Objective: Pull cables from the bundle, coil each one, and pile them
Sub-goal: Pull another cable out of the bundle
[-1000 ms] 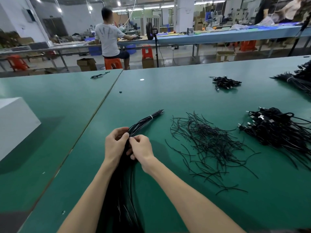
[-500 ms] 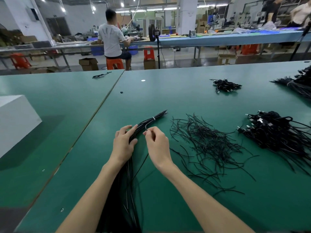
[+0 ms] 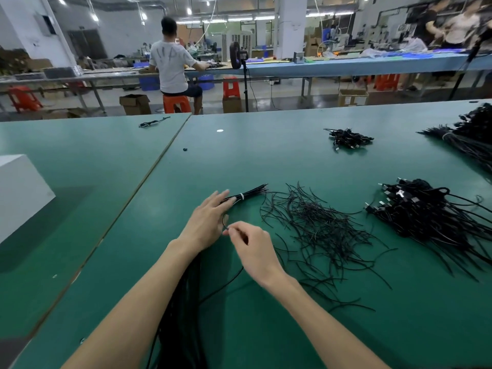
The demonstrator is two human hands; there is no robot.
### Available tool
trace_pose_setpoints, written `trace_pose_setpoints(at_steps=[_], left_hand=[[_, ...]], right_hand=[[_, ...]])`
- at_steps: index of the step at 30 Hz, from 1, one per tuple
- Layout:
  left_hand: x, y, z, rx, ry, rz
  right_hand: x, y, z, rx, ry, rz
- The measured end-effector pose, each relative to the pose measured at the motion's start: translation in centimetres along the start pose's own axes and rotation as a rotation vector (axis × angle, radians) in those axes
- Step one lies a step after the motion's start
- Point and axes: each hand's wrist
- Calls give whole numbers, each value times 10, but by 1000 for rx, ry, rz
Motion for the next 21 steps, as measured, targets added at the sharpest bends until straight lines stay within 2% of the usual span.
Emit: trace_pose_setpoints(at_steps=[3, 7, 11, 13, 15, 18, 21], left_hand=[[-7, -17, 2, -112, -40, -143], [-12, -23, -2, -140, -86, -126], [-18, -26, -5, -60, -188, -146], [-22, -26, -5, 15, -219, -136], [-24, -24, -10, 103, -227, -94], [-19, -22, -25, 234, -215, -85], [-14, -13, -39, 267, -170, -42]], right_hand=[[-4, 7, 8, -5, 35, -29], [-5, 13, 8, 67, 101, -92], [-10, 29, -3, 306, 181, -240], [-12, 37, -11, 389, 154, -258], [-4, 31, -13, 307, 42, -186], [21, 15, -11, 59, -193, -36], [49, 0, -3, -231, -515, 147]])
Point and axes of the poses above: each hand's wrist, its own y-axis away from the middle knuckle, its own x-axis out of the back of the hand, z = x × y, and after that the axes turned 10 degrees about z, right-handed
